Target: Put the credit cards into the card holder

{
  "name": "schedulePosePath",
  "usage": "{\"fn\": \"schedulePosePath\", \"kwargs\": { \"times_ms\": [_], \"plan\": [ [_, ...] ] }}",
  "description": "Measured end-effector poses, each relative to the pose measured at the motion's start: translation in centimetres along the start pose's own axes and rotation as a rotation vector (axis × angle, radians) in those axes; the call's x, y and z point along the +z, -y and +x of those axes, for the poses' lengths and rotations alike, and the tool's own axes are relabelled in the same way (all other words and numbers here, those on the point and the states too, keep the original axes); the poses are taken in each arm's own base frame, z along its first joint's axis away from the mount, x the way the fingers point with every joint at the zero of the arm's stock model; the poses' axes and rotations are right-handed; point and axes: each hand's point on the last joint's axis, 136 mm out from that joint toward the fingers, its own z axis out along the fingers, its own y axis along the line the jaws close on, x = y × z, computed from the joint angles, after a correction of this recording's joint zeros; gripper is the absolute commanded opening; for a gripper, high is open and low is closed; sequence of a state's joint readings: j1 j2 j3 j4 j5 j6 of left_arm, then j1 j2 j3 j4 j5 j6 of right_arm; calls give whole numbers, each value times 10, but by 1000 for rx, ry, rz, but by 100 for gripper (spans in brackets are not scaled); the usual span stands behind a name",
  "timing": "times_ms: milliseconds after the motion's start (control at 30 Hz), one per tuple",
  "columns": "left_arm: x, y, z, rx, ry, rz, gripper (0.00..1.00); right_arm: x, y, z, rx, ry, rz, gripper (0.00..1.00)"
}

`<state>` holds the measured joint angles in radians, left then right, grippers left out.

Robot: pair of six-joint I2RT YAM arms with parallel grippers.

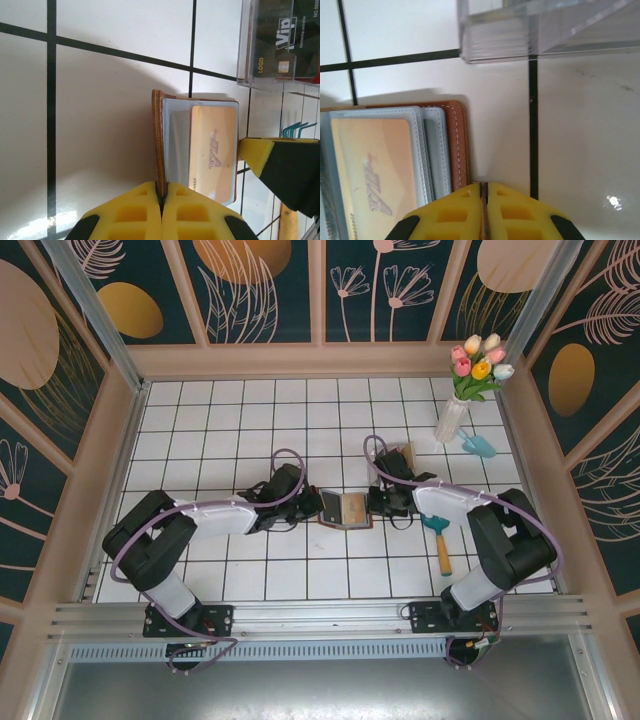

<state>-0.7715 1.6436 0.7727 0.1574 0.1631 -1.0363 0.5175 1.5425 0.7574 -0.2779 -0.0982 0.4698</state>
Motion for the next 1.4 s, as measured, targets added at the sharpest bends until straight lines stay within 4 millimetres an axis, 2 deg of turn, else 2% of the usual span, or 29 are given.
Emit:
{"fn": "schedulePosePath", "kwargs": {
  "times_ms": [333, 500, 733, 833, 900, 967, 1033, 1067, 1133, 1400],
  "plan": [
    [-36, 7, -32, 199, 52, -279, 0, -20, -41, -11, 31, 27, -207, 0],
    [-41, 11, -33, 299, 53, -407, 0, -18, -53, -6, 71, 20, -299, 0],
    [-15, 6, -7, 348, -32, -452, 0, -4, -48, 12, 148, -19, -333, 0],
    [-7, 15, -5, 342, -36, -413, 4, 1, -44, 15, 167, -30, -325, 0],
    [-1, 27, -3, 336, -43, -362, 17, 2, -44, 16, 177, -32, -325, 0],
    [10, 37, 4, 329, -63, -305, 22, 2, -44, 16, 178, -31, -325, 1],
    [21, 44, 12, 321, -94, -257, 31, 2, -44, 15, 181, -29, -325, 6],
    [26, 47, 17, 315, -111, -228, 32, 2, -44, 15, 183, -27, -325, 9],
    [33, 50, 24, 305, -142, -184, 33, 2, -44, 15, 191, -26, -326, 15],
    [49, 51, 42, 243, -188, -82, 34, -7, -27, 15, 259, 5, -315, 25]
  ]
}}
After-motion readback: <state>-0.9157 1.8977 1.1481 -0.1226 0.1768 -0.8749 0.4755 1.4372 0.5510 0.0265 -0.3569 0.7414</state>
